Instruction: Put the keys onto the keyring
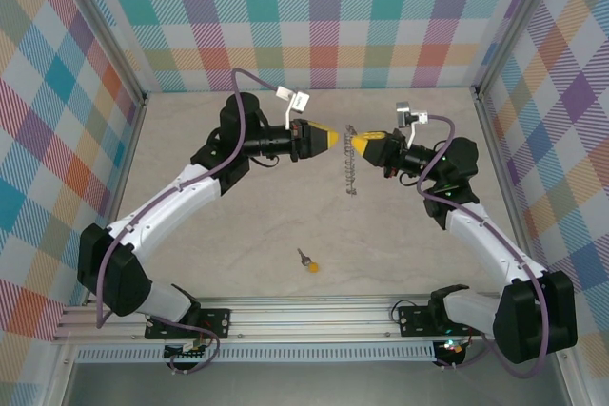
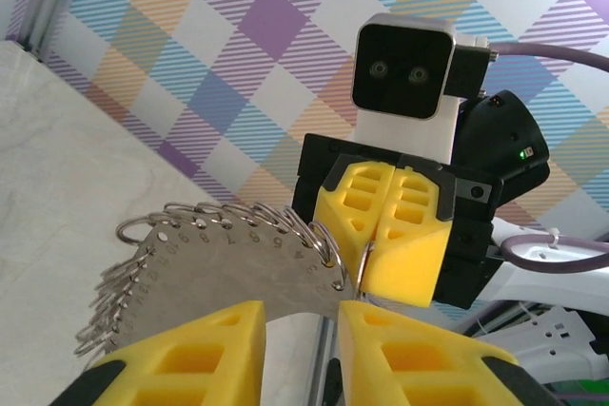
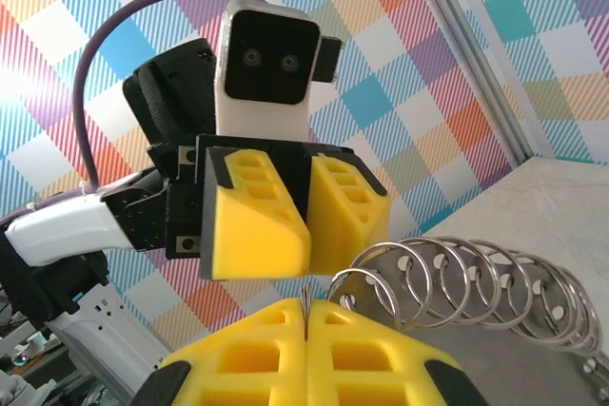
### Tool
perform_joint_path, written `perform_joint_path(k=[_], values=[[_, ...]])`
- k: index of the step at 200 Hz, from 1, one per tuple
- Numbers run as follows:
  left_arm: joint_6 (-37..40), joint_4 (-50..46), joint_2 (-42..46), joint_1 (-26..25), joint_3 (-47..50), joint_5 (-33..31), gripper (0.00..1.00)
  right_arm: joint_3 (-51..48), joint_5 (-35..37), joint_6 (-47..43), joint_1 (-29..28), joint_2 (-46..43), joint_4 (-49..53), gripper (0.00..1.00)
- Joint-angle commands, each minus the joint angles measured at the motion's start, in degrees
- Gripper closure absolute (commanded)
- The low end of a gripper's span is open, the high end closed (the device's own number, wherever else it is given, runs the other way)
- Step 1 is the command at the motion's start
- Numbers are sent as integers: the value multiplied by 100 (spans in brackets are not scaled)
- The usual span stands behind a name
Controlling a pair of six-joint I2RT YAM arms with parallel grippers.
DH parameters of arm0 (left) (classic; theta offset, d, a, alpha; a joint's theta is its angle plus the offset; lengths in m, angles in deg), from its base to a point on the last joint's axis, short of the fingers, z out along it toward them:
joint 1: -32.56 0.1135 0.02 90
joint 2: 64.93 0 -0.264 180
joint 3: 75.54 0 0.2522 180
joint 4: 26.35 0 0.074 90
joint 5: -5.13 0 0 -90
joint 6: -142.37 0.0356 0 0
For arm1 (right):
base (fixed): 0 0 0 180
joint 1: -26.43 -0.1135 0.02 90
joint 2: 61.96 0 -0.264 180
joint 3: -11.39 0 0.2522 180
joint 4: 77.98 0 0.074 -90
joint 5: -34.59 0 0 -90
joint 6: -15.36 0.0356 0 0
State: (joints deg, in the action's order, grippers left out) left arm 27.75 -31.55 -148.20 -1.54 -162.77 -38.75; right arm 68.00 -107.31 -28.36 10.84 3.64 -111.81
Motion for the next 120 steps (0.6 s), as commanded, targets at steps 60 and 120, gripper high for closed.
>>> perform_joint_path(k=[60, 120], values=[[-62, 577, 1, -187, -192, 414, 75, 196, 19, 118, -156, 6, -432, 100], [-47, 608, -35, -306, -215, 423, 76, 188, 26, 118, -179, -30, -429, 100]])
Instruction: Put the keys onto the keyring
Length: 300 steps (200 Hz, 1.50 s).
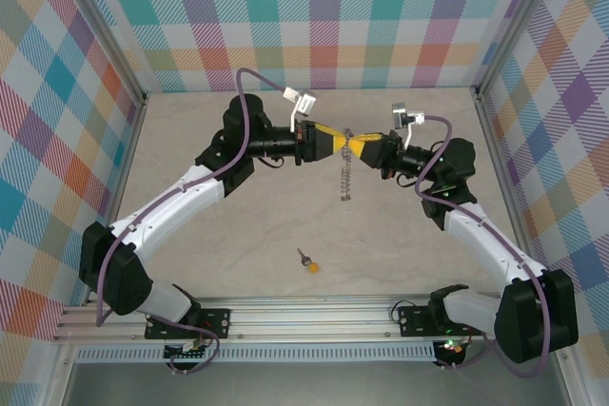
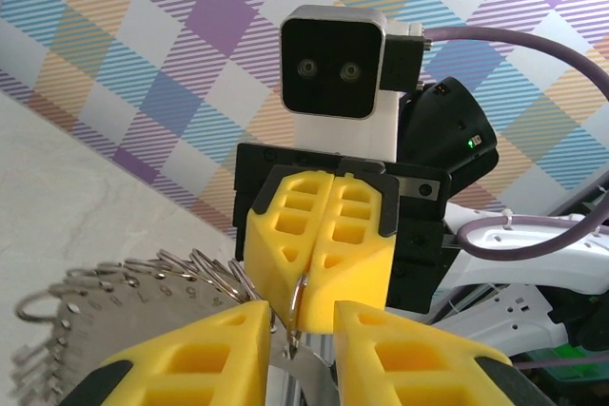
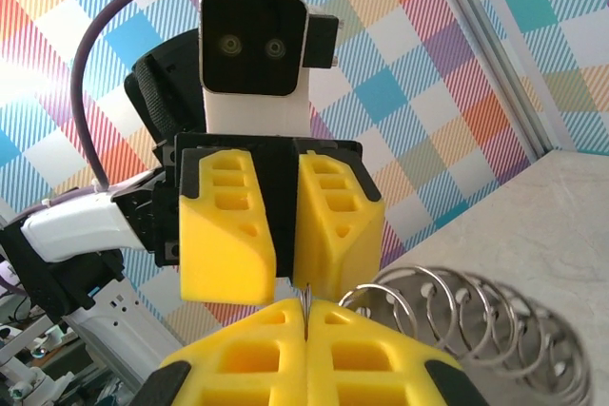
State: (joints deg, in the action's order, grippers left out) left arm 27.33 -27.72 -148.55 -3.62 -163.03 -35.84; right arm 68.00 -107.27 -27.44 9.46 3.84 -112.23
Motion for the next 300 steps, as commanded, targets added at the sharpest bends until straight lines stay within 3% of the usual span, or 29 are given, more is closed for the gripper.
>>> perform_joint_path(k=[1, 62, 99, 123, 151, 190, 210, 223, 252, 300], values=[[-8, 223, -3, -99, -187, 133, 76, 188, 20, 26, -38, -50, -390, 100], [11, 229, -136, -173, -181, 185, 75, 179, 44, 20, -51, -67, -375, 100], [16, 269, -168, -205, -150, 263, 80, 175, 75, 11, -42, -59, -356, 100], [17, 317, -173, -225, -98, 304, 84, 163, 88, 9, -52, -34, -362, 100], [51, 303, -230, -262, -117, 315, 100, 156, 76, 44, -52, -24, -400, 100], [596, -262, -278, -411, -290, 257, 100, 167, 79, 94, -52, -14, -410, 100], [923, -656, -253, -442, -309, -103, 100, 189, 134, 105, -47, 3, -328, 100], [1165, -988, -209, -440, -308, -622, 100, 204, 235, 97, -52, 1, -174, 80], [1492, -927, -56, -437, 68, -1654, 100, 326, 572, -98, -34, -229, 722, 53], [1625, -693, 358, -429, 738, -2893, 100, 326, 1273, -578, 49, -1238, 2945, 38]])
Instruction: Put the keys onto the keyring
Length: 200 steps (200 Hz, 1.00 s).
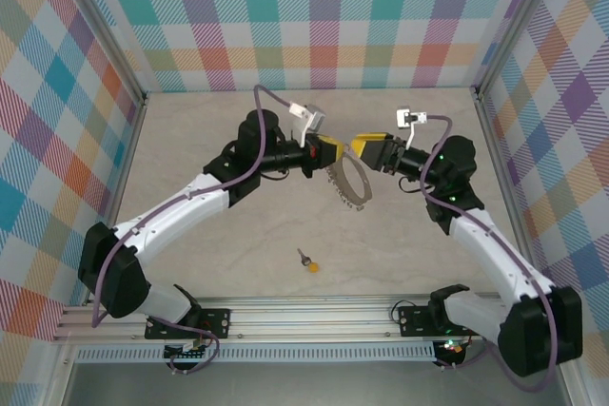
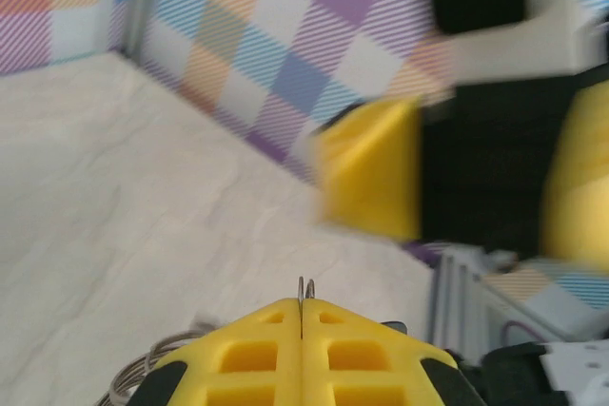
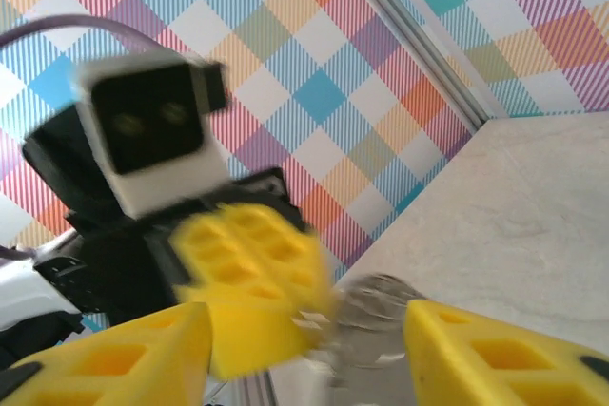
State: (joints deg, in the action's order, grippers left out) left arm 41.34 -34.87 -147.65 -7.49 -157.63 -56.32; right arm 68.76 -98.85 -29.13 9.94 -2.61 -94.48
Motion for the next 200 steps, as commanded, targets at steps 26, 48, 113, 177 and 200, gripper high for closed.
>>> perform_joint_path(k=[26, 48, 113, 177, 200], values=[[233, -102, 375, -15, 310, -1241, 100, 42, 848, -601, 21, -1177, 2254, 33], [264, -233, 488, 57, 361, -1370, 100, -294, 971, -631, 18, -1509, 2944, 33], [-71, 334, 820, 598, 827, -1160, 100, -1937, 1207, -269, -511, -1601, 3212, 43], [-518, 748, 1044, 1111, 1232, -918, 100, -2559, 2364, -153, -1970, -1145, 3432, 47], [-537, 758, 1173, 1178, 1330, -913, 100, -2407, 2788, -97, -2579, -601, 3311, 49]])
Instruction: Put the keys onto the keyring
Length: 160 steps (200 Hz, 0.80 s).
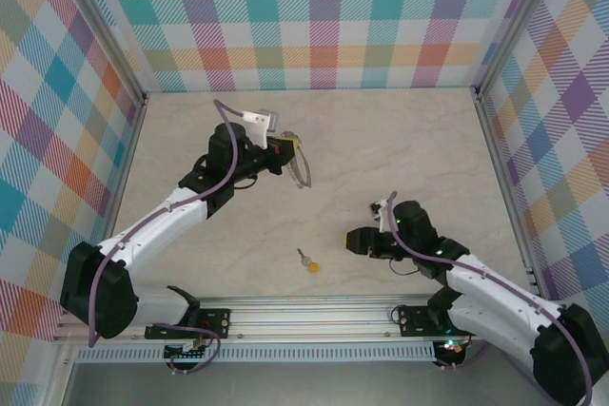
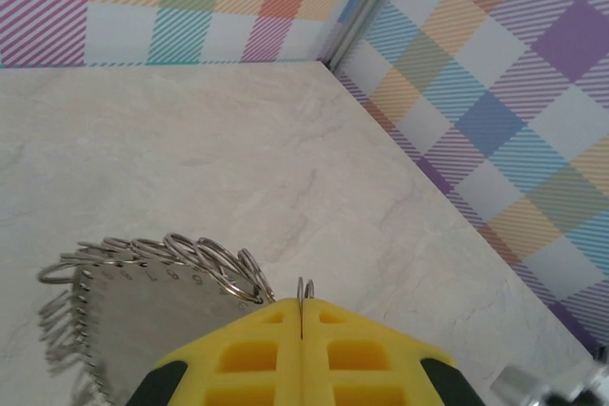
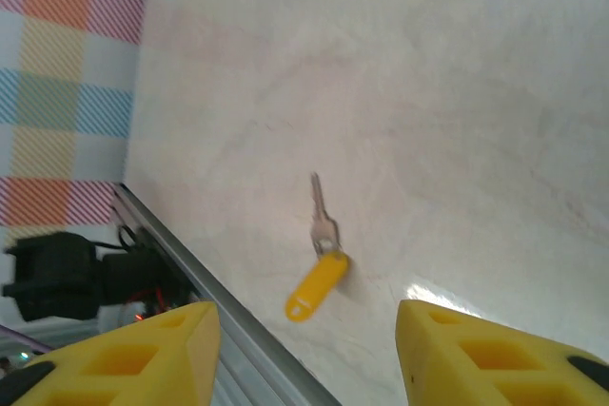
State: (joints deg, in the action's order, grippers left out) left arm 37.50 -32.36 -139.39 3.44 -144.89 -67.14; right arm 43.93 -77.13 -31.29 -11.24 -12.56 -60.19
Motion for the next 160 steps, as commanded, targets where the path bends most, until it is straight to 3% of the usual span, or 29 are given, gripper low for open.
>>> perform_joint_path(k=[1, 33, 62, 160], values=[[-154, 512, 354, 88, 65, 169, 100, 106, 655, 116, -516, 456, -114, 49], [-166, 535, 549, 158, 205, 161, 100, 683, 1074, 62, -1352, 1573, -93, 51], [-169, 483, 707, 224, 310, 159, 100, 975, 1011, 207, -1798, 2415, -547, 49], [-153, 403, 983, 321, 376, 276, 100, 1049, 559, 818, -1893, 3322, -1768, 43]])
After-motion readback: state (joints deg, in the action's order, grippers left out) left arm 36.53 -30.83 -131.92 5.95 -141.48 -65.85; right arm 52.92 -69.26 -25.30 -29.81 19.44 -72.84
